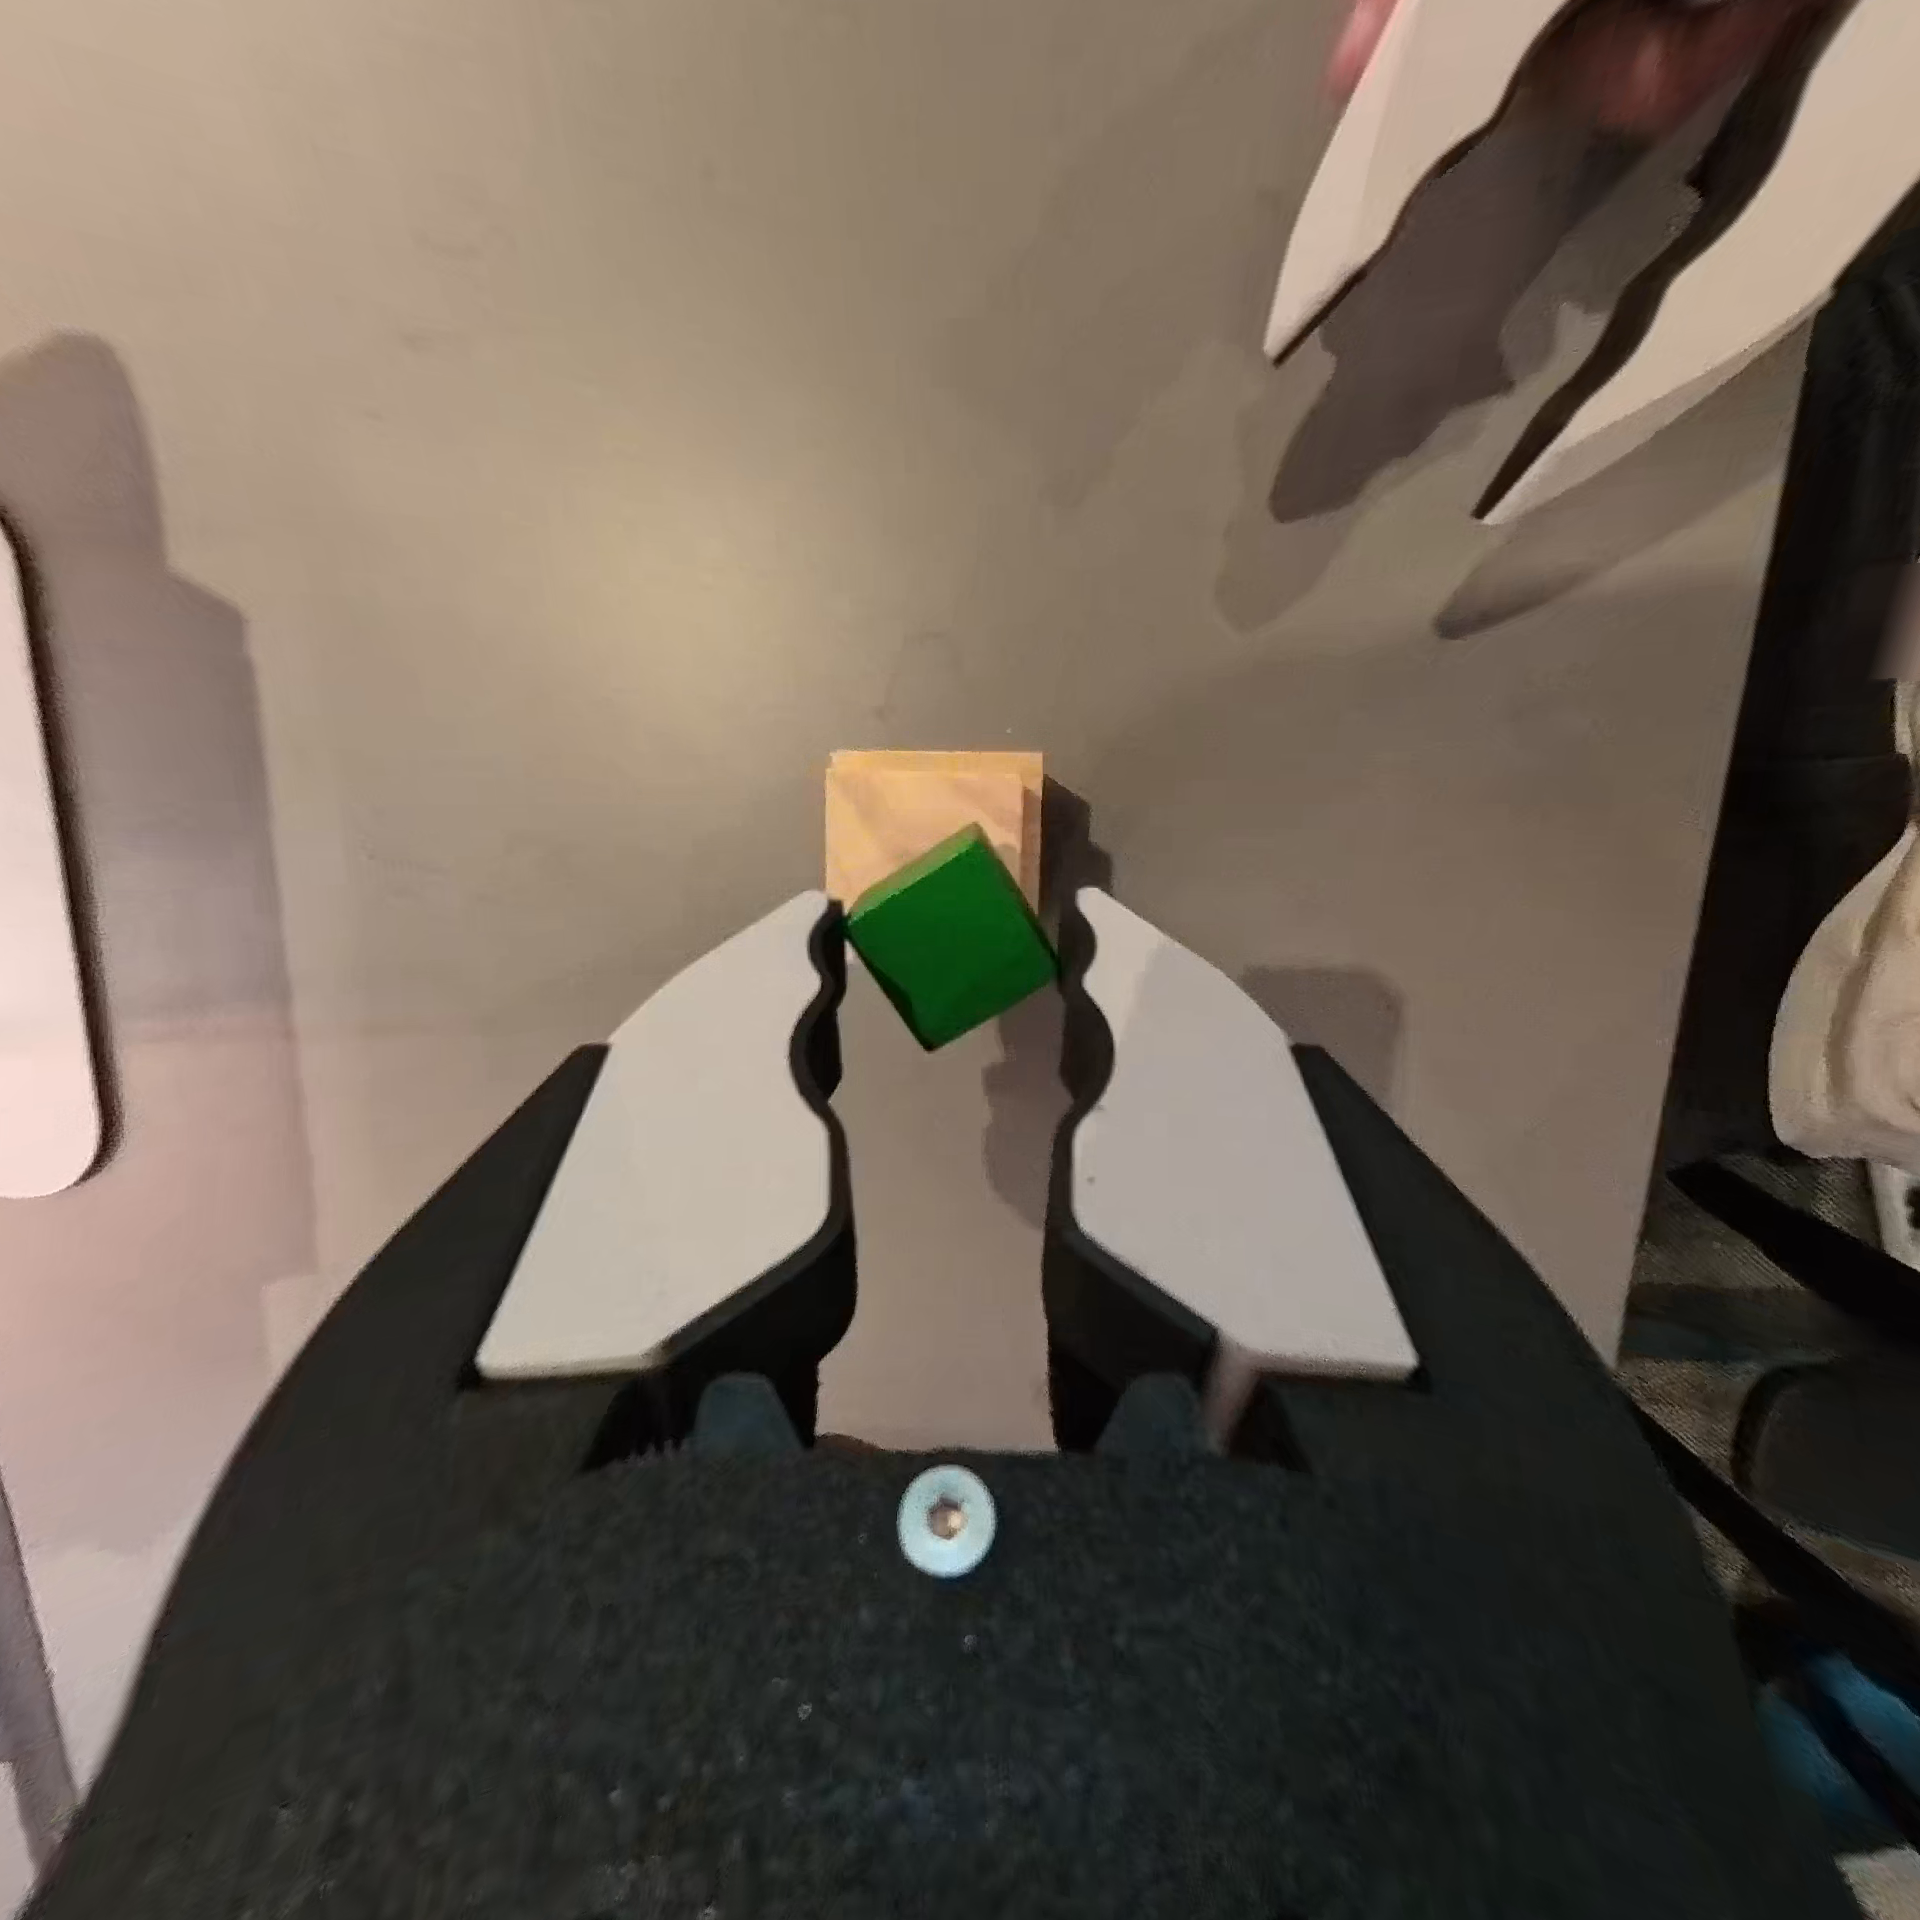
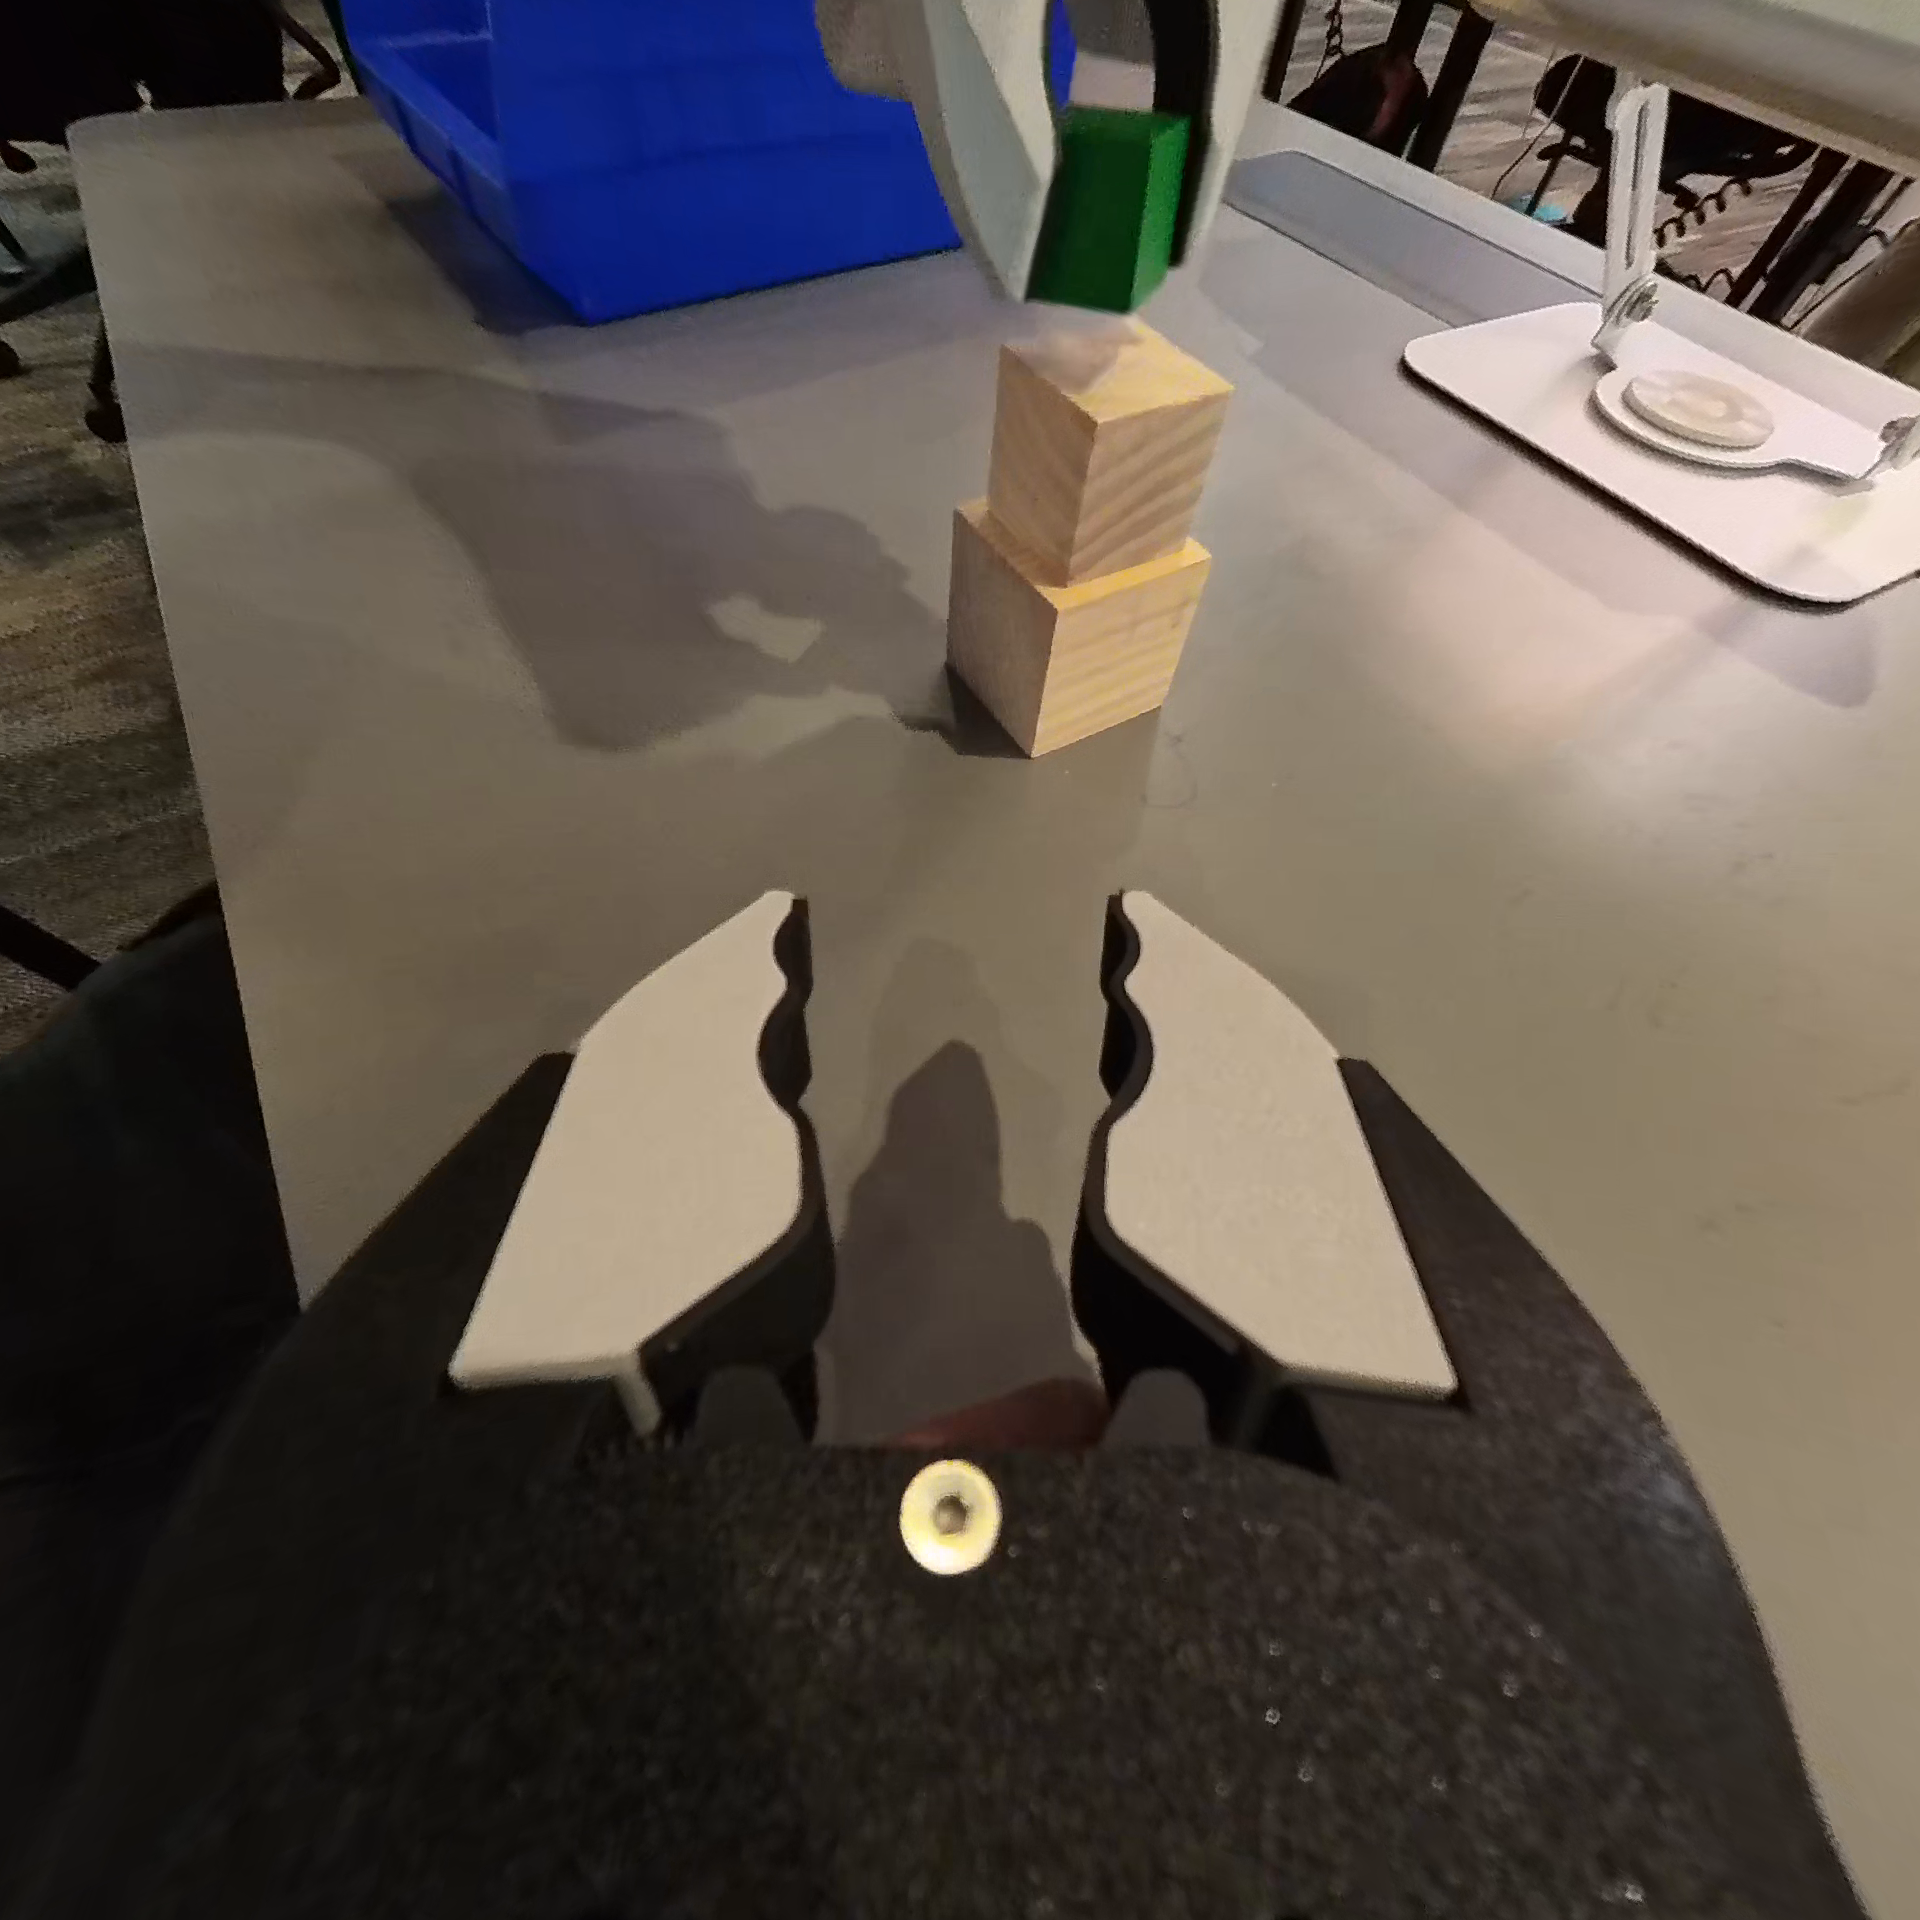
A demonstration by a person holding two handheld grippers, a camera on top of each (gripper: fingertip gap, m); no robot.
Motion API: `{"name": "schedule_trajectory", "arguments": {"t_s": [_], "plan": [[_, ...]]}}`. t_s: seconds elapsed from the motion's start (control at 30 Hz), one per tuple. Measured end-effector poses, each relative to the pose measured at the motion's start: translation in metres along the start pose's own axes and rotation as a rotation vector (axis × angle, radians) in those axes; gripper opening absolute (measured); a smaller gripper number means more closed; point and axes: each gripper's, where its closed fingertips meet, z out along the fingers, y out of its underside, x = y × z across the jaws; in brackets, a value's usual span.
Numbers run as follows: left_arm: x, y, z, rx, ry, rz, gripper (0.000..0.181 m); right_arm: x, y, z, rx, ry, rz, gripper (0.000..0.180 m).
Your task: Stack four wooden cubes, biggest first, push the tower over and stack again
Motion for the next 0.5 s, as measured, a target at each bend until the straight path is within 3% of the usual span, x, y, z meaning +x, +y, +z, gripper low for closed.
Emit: {"name": "schedule_trajectory", "arguments": {"t_s": [0.33, 0.5], "plan": [[-0.009, 0.003, 0.014, -0.05, 0.001, 0.01, 0.04, -0.002, 0.001, 0.001, -0.009, -0.015, -0.001, 0.052], [-0.007, -0.001, 0.01, -0.028, 0.007, -0.004, 0.06, -0.002, 0.001, 0.0, -0.003, -0.021, 0.009, 0.051]]}}
